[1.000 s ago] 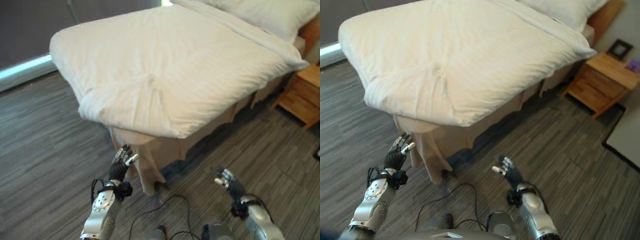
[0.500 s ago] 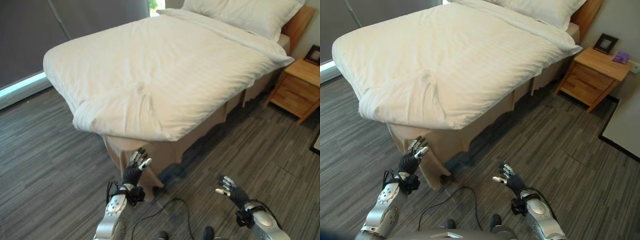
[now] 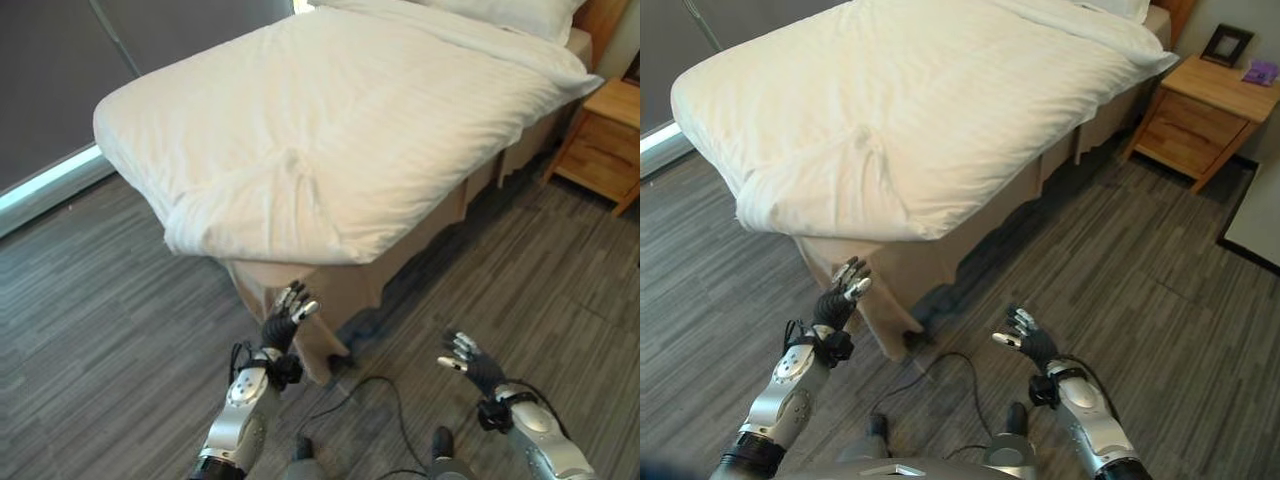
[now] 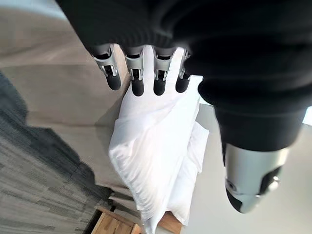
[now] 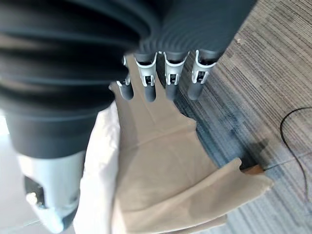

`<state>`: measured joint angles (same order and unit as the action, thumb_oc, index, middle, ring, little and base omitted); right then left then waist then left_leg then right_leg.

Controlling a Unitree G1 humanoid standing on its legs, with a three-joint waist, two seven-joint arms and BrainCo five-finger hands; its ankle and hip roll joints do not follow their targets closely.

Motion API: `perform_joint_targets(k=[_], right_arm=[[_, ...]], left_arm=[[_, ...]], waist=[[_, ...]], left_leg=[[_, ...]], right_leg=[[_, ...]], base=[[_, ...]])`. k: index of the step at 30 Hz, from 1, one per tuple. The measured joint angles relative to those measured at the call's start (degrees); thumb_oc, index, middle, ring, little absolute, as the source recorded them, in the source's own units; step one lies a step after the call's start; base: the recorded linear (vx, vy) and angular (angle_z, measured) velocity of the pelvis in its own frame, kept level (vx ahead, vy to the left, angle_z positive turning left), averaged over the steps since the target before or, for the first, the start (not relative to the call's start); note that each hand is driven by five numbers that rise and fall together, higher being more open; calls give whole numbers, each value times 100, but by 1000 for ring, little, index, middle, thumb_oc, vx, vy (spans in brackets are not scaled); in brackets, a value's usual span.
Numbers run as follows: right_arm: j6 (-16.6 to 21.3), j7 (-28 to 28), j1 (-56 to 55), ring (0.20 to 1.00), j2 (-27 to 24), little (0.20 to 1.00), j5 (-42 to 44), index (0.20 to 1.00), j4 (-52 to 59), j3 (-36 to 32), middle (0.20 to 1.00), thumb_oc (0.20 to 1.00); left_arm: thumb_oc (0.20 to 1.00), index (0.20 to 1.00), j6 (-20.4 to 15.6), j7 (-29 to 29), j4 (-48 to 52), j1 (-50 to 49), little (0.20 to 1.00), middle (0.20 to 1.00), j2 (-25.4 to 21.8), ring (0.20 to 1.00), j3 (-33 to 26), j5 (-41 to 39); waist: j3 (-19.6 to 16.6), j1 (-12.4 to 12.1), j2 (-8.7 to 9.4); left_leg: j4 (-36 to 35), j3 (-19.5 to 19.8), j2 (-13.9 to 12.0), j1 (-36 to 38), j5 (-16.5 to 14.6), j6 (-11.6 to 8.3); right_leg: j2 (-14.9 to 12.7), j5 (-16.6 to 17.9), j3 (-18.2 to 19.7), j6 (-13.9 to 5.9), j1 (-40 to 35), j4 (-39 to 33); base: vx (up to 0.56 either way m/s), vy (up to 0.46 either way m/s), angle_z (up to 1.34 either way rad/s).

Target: Making the bed.

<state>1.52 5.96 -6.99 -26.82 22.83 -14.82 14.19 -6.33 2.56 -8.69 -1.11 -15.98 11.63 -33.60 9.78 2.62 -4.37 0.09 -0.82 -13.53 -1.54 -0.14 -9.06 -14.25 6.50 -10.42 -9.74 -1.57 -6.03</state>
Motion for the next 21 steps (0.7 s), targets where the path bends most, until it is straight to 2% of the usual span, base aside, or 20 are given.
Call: perform_joint_targets(k=[1, 2, 4, 6, 7, 8, 9, 10, 11, 12, 13, 14, 15, 16, 17, 18, 19, 20, 21], right_arm=[[-5, -34, -78, 1000, 242, 1000, -32, 1000, -9, -11, 1000, 1000], [-5, -34, -124, 1000, 343, 1000, -33, 1000, 4, -9, 1000, 1000], [-3, -46, -235, 1000, 838, 1000, -39, 1000, 10, 26, 1000, 1000], [11, -61, -171, 1000, 1012, 1000, -37, 1000, 31, 30, 1000, 1000], [58, -60, -63, 1000, 1087, 1000, -34, 1000, 55, 40, 1000, 1000], [68, -67, 62, 1000, 1004, 1000, -32, 1000, 62, 36, 1000, 1000], [55, -57, 28, 1000, 840, 1000, -33, 1000, 27, 173, 1000, 1000], [57, 0, -86, 1000, 852, 1000, -36, 1000, 49, 234, 1000, 1000], [77, 42, -53, 1000, 888, 1000, -36, 1000, 53, 205, 1000, 1000], [101, 53, -3, 1000, 859, 1000, -26, 1000, 40, 233, 1000, 1000], [43, 121, -70, 1000, 842, 1000, -26, 1000, 0, 334, 1000, 1000], [45, 139, -123, 1000, 837, 1000, -26, 1000, 34, 376, 1000, 1000], [49, 164, -185, 1000, 830, 1000, -27, 1000, 75, 387, 1000, 1000], [54, 177, -274, 1000, 839, 1000, -27, 1000, 30, 356, 1000, 1000], [45, 177, -286, 1000, 838, 1000, -27, 1000, 15, 358, 1000, 1000], [22, 237, -315, 1000, 771, 1000, -28, 1000, -18, 472, 1000, 1000], [25, 307, -299, 1000, 768, 1000, -28, 1000, 29, 473, 1000, 1000], [27, 328, -210, 1000, 748, 1000, -32, 1000, 31, 454, 1000, 1000], [40, 334, -165, 1000, 717, 1000, -34, 1000, 44, 403, 1000, 1000]], left_arm=[[1000, 1000, -15, 56, 13, 17, 1000, 1000, -106, 1000, -115, 0], [1000, 1000, -20, 80, 16, 30, 1000, 1000, -173, 1000, -140, 0], [1000, 1000, -54, 147, 97, 41, 1000, 1000, -517, 1000, -202, 2], [1000, 1000, -61, 170, 90, 15, 1000, 1000, -544, 1000, -243, 6], [1000, 1000, -63, 167, 59, 67, 1000, 1000, -545, 1000, -242, 16], [1000, 1000, -70, 167, 56, 55, 1000, 1000, -526, 1000, -245, 16], [1000, 1000, -66, 170, 21, 8, 1000, 1000, -440, 1000, -229, 16], [1000, 1000, -180, 153, 56, -58, 1000, 1000, -429, 1000, -315, 32], [1000, 1000, -217, 155, 8, -91, 1000, 1000, -442, 1000, -360, 41], [1000, 1000, -195, 162, -57, -129, 1000, 1000, -446, 1000, -366, 58], [1000, 1000, -180, 159, -106, -275, 1000, 1000, -418, 1000, -427, 75], [1000, 1000, -176, 150, -85, -304, 1000, 1000, -475, 1000, -416, 86], [1000, 1000, -179, 136, -45, -294, 1000, 1000, -536, 1000, -421, 101], [1000, 1000, -182, 121, 45, -239, 1000, 1000, -546, 1000, -429, 104], [1000, 1000, -183, 124, 62, -249, 1000, 1000, -524, 1000, -436, 104], [1000, 1000, -184, 133, 141, -524, 1000, 1000, -393, 1000, -478, 97], [1000, 1000, -178, 134, 144, -672, 1000, 1000, -415, 1000, -521, 84], [1000, 1000, -178, 135, 143, -771, 1000, 1000, -367, 1000, -558, 69], [1000, 1000, -176, 127, 138, -824, 1000, 1000, -333, 1000, -535, 60]], waist=[[13, -123, 311], [1, -126, 404], [-101, -170, 733], [-117, -292, 636], [-61, -330, 573], [-24, -288, 483], [-47, -222, 284], [-62, -203, 356], [-19, -175, 366], [52, -86, 353], [72, -125, 236], [54, -87, 254], [45, -53, 363], [45, -50, 607], [39, -56, 643], [-86, -195, 807], [-143, -286, 886], [-183, -339, 871], [-218, -307, 766]], left_leg=[[12, -188, 360, 57, -133, 128], [-7, -177, 462, 54, -140, 174], [10, -141, 764, 66, -112, 350], [73, -198, 794, 101, -193, 488], [437, -288, 981, -41, -336, 832], [575, -389, 1029, -69, -427, 1008], [436, -528, 1032, 125, -506, 1013], [454, -501, 1264, 176, -562, 1140], [628, -526, 1317, 69, -626, 1197], [592, -420, 1297, 169, -691, 1331], [351, -495, 1068, 307, -673, 1270], [230, -478, 1007, 310, -573, 1256], [127, -478, 1036, 308, -460, 1232], [36, -451, 1148, 336, -401, 1257], [23, -438, 1169, 361, -399, 1254], [-196, -469, 1278, 625, -339, 1231], [-264, -457, 1377, 737, -340, 1230], [-293, -471, 1348, 783, -341, 1230], [-354, -423, 1306, 825, -344, 1225]], right_leg=[[-368, -272, 157, 45, -29, 3], [-465, -343, 139, 133, -50, 12], [-524, 64, 254, 384, -94, 195], [-539, 225, 366, 391, 187, 694], [-740, 233, 475, 395, 726, 1583], [-875, 343, 509, 417, 1071, 2118], [-926, 659, 483, 431, 1035, 2201], [-848, 951, 674, 505, 1273, 2646], [-859, 1249, 952, 441, 1493, 2880], [-793, 1225, 1186, 384, 1782, 3289], [-145, -124, 1012, 125, 1881, 2851], [67, -242, 667, 135, 1747, 2294], [182, -264, 407, 119, 1682, 1929], [266, -313, 285, 156, 1641, 1957], [280, -326, 270, 171, 1605, 1960], [506, -143, 286, 304, 1112, 1459], [506, -131, 245, 340, 816, 1023], [557, -25, 275, 288, 583, 633], [637, 139, 224, 309, 383, 279]], base=[[192, 294, -10], [189, 309, 22], [164, 372, 34], [69, 404, -21], [2, 255, -42], [68, 356, -32], [122, 263, -28], [246, 306, -29], [206, 88, -19], [208, -10, -40], [103, -85, -20], [89, -114, -8], [92, -128, 65], [74, -96, 65], [93, -84, 66], [120, -80, 22], [120, -80, 3], [112, -70, -8], [56, -36, 1]])
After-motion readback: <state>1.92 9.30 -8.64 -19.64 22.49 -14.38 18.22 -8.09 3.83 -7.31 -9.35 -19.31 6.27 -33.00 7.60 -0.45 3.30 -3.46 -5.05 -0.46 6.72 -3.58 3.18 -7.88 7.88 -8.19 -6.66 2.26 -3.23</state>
